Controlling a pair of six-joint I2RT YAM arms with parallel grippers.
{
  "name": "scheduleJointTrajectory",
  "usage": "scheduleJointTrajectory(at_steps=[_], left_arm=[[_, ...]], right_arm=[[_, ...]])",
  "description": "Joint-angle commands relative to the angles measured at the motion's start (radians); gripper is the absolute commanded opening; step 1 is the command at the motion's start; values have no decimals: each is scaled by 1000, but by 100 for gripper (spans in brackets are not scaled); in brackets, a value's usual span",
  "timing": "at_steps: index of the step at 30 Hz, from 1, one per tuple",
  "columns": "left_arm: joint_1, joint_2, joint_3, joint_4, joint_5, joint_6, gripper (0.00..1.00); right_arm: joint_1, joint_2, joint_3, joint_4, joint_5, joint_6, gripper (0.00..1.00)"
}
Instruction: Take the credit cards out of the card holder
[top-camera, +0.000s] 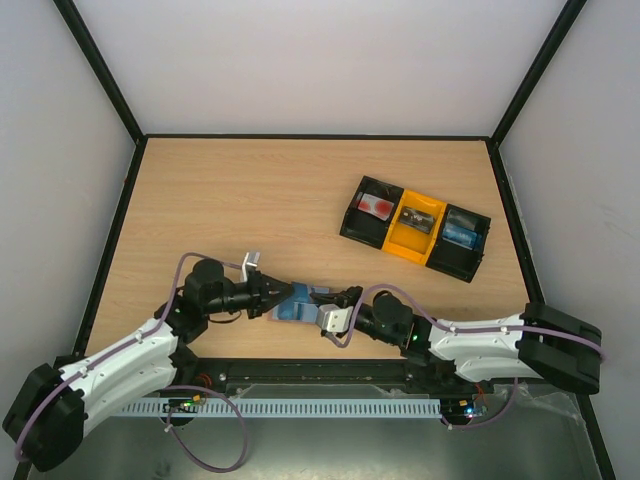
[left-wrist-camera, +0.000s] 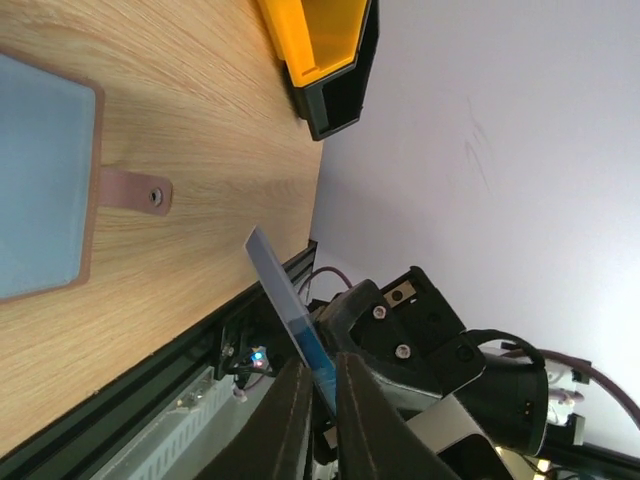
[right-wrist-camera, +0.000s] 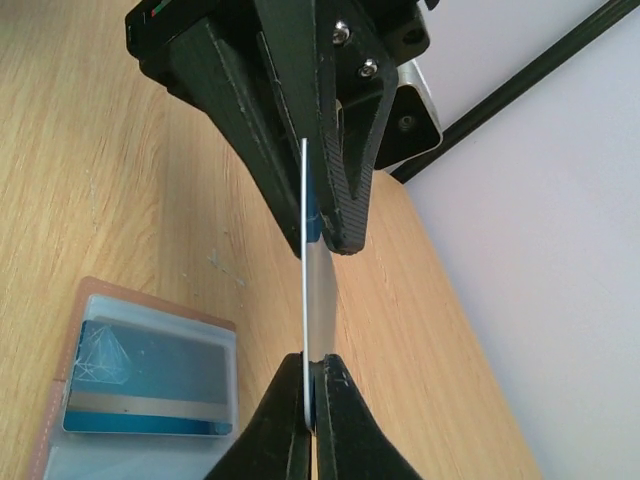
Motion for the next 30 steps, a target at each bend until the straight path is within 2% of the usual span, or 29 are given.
scheduleJointTrajectory(at_steps=[1,3,5,9,12,15,23,30], left_arm=[[4,-11,4,-28,8,33,27],[4,-19,42,-134,-22,110,41],[6,-22,106,-271,-58,219,48],[6,-15,257,-517,-159,460,52],[6,-45,317,-587,-200,571,55],[6,-92,337,-601,-237,650,57],[6,-117,426,-674,-122,839,61],[6,-86,409,-660,115,926,59]], right_arm=[[5,-31,43,-32,-13,93,2],[5,-59,65,-105,-1,175,2],[5,-86,92,-193,4,262,2],[5,-141,210,-478,-44,546,2],[5,-167,301,-628,-73,784,2],[5,-183,338,-694,-164,930,2],[5,-254,363,-876,-276,1047,2],[5,-247,361,-886,-402,1128,2]])
